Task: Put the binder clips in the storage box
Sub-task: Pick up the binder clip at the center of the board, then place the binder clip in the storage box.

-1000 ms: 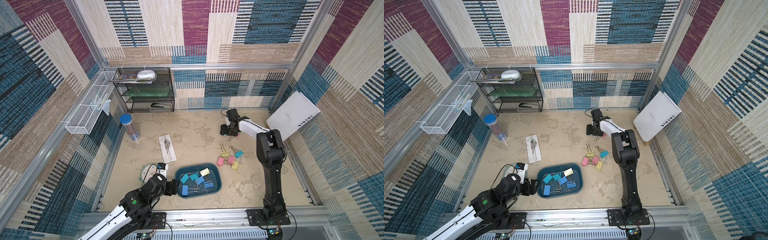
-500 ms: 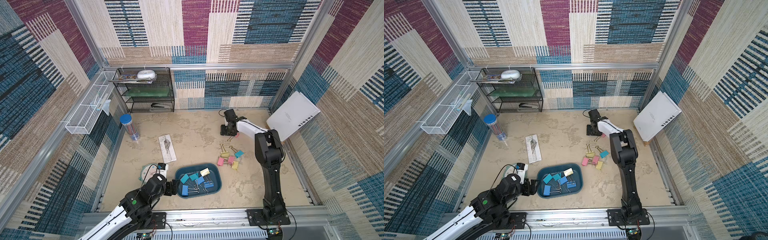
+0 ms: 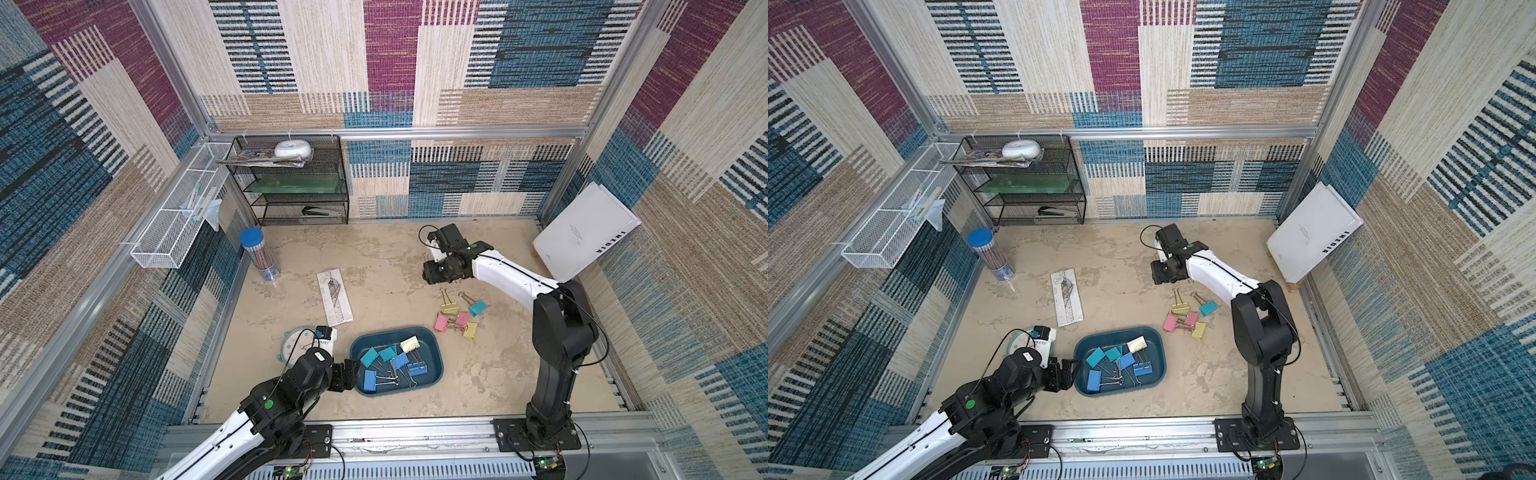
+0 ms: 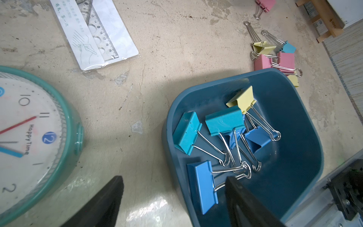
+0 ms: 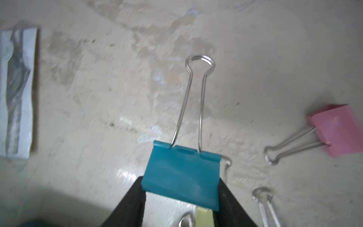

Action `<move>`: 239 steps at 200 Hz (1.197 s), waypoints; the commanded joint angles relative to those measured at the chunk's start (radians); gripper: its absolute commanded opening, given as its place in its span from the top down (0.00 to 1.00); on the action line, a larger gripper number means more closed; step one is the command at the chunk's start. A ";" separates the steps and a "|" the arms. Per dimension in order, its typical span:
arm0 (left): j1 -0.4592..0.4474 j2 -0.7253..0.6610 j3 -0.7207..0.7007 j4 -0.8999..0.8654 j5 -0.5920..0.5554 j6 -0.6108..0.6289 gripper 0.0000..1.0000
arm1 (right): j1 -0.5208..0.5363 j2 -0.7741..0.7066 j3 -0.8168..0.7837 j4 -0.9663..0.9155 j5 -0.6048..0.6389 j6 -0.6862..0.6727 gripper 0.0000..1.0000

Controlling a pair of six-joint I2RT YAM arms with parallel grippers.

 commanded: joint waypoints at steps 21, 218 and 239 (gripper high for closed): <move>0.000 0.000 0.001 0.001 -0.002 0.012 0.15 | 0.225 -0.270 -0.284 0.064 -0.061 0.038 0.56; 0.000 -0.015 -0.002 -0.006 0.003 0.010 0.15 | 0.389 -0.385 -0.595 0.091 -0.080 -0.076 0.55; 0.001 -0.021 -0.001 -0.007 0.003 0.011 0.15 | 0.384 -0.343 -0.568 0.066 -0.072 -0.085 0.53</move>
